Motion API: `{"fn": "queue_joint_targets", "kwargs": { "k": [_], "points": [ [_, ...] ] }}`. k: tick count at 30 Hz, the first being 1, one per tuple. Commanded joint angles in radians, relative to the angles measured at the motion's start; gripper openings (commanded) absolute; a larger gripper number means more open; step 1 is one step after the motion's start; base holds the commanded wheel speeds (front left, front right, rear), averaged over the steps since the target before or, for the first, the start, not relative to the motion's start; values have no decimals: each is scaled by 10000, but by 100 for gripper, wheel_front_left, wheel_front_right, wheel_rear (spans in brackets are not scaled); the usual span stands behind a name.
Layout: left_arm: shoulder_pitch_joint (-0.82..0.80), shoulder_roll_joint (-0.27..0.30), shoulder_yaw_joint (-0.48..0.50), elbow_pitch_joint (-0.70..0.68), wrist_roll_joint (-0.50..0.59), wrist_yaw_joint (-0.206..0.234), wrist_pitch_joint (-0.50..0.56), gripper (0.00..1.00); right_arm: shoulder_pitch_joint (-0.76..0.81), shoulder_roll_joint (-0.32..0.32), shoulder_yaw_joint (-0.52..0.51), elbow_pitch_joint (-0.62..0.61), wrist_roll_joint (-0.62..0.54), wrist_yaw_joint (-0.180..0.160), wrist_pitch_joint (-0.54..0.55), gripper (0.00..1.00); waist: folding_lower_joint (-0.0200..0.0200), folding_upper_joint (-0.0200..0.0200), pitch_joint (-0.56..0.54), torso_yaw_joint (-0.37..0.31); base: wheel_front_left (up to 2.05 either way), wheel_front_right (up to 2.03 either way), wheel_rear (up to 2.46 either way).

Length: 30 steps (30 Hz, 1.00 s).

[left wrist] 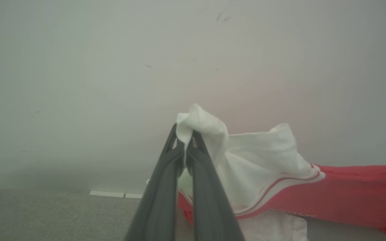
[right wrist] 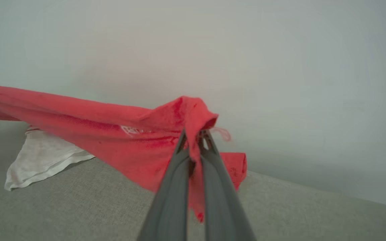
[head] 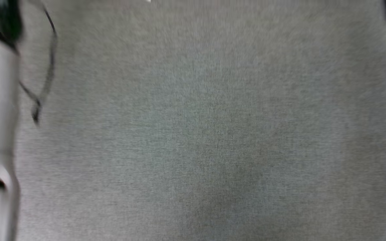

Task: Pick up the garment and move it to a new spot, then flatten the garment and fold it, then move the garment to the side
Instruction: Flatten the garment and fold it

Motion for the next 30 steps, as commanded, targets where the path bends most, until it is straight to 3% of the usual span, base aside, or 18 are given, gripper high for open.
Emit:
{"fn": "queue_joint_targets", "kwargs": {
  "k": [1,8,17,18,23,30],
  "points": [
    [1067,-51,22,-284,-142,-8,-68,0,886,-128,183,-202,330,-7,-275,0,0,0,-1072,120,0,0,0],
    [5307,-109,425,-2071,-464,78,-81,0,4102,-541,779,-1166,1186,-7,-518,0,0,0,-2823,70,0,0,0],
    [10199,-44,615,-5118,-736,1156,342,0,8220,-960,241,-2840,1670,-7,189,0,0,0,-4415,57,0,0,0],
    [10199,-44,615,-5118,-736,1156,342,0,8220,-960,241,-2840,1670,-7,189,0,0,0,-4415,57,0,0,0],
    [12432,147,748,-7375,-819,2220,971,0,10320,-998,-669,-4225,1426,-10,903,0,0,0,-4901,37,0,0,0],
    [14562,493,939,-10429,-581,3549,1731,0,12973,-467,-2351,-6970,586,-12,2549,0,0,0,-5399,157,0,0,0]
  ]
}}
